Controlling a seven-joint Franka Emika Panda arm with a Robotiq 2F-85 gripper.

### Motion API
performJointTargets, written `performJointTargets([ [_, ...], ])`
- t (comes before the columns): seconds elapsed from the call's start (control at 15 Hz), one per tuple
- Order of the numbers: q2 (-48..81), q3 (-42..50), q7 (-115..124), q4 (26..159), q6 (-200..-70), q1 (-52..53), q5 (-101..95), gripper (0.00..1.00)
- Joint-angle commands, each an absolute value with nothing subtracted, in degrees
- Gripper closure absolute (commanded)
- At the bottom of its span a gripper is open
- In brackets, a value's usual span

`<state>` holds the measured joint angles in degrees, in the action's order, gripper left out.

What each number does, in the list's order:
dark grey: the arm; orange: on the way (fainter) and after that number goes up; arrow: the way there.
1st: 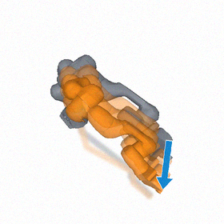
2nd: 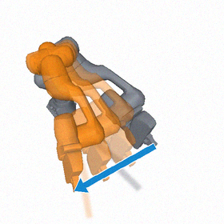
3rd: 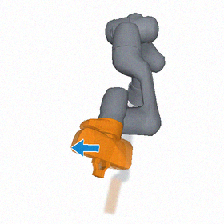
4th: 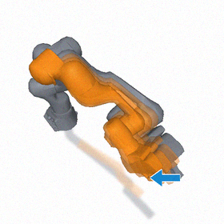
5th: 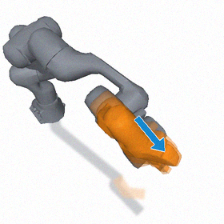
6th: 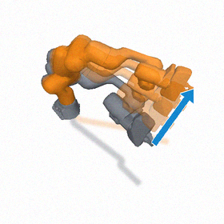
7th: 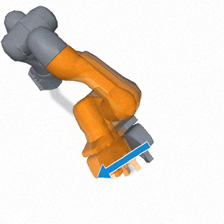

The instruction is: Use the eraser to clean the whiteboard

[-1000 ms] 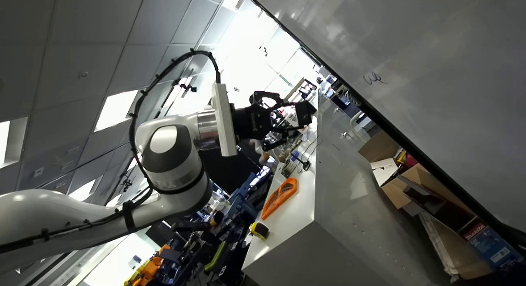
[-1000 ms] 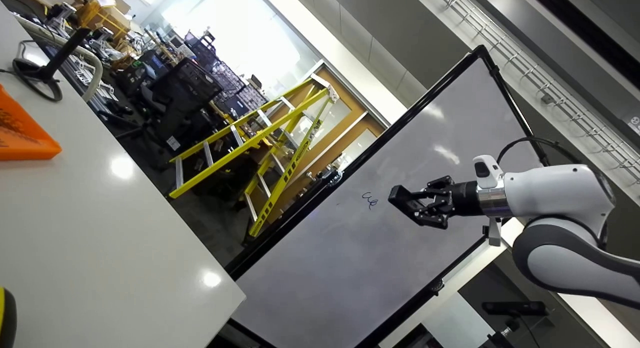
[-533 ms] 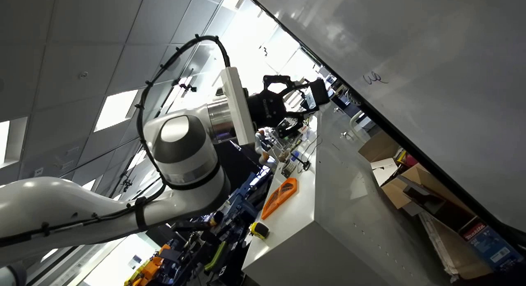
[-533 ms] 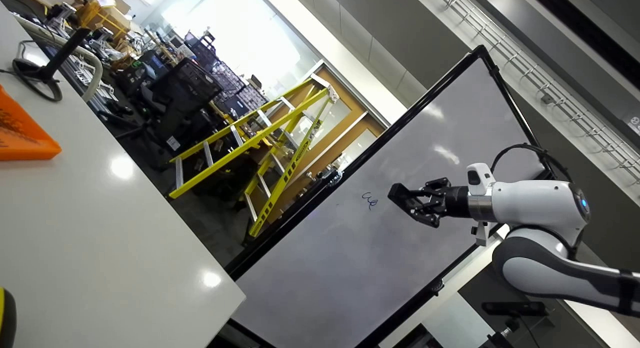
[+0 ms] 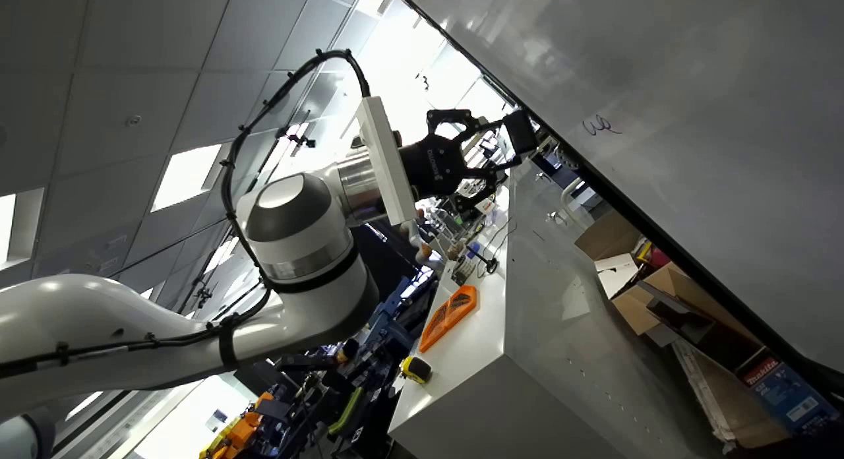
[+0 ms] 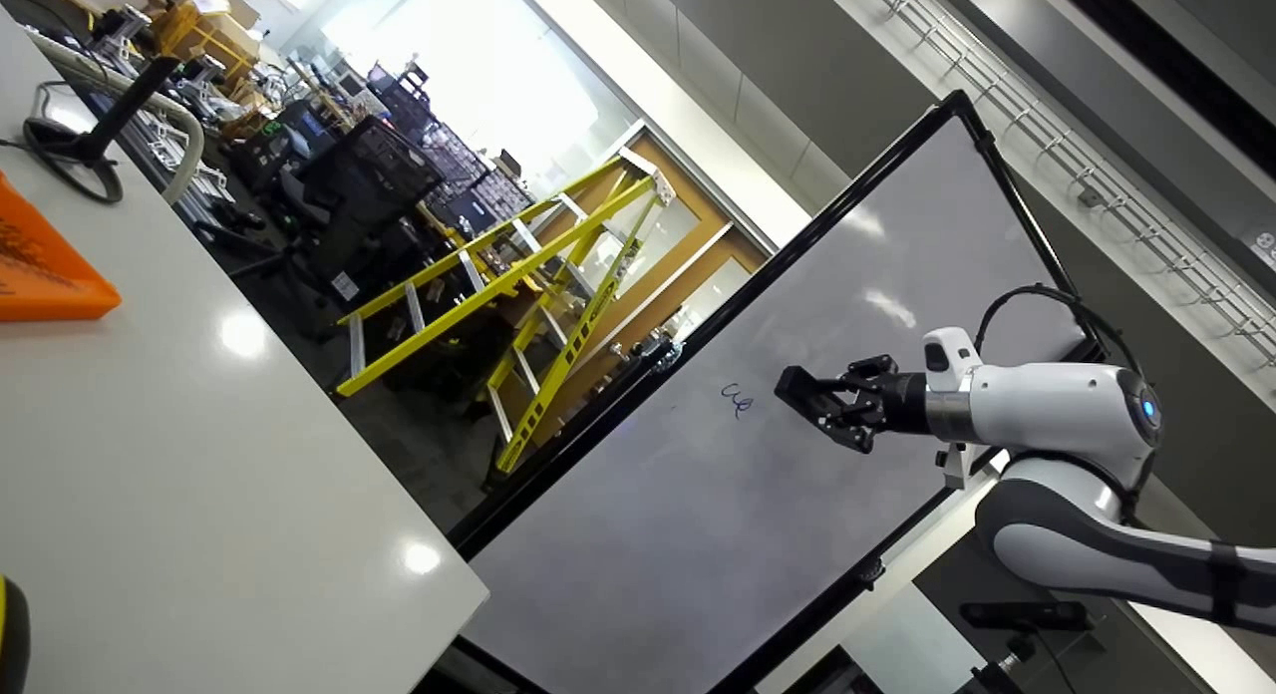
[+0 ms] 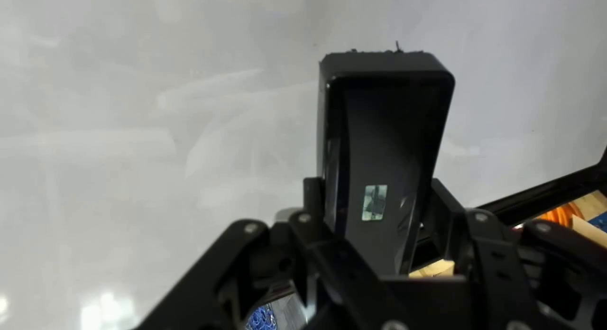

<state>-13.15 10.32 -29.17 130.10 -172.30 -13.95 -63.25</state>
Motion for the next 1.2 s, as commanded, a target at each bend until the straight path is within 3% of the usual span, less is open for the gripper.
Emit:
performJointTargets([
  [0.0, -12.3, 9.7, -26.1, 128.5, -173.6, -15.4, -66.9, 0.7],
  [0.47, -9.4, 8.4, -6.2, 121.7, -176.3, -17.7, -94.1, 0.7],
  [1.13, -5.0, 9.4, 38.4, 117.9, -164.4, -10.5, -132.5, 0.7],
])
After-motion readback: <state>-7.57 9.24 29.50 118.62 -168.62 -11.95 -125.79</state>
